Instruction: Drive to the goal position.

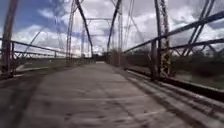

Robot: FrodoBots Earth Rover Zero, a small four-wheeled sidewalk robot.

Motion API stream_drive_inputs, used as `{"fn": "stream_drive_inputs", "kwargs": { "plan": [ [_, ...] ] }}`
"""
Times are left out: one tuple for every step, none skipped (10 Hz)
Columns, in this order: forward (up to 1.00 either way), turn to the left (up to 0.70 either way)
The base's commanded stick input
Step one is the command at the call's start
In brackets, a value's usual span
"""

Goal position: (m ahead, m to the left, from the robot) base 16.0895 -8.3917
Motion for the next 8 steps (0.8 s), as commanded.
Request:
{"fn": "stream_drive_inputs", "kwargs": {
  "plan": [
    [1.00,-0.06],
    [1.00,-0.06],
    [1.00,-0.06],
    [1.00,-0.06],
    [1.00,-0.06],
    [1.00,-0.06],
    [1.00,-0.06],
    [1.00,-0.06]
  ]
}}
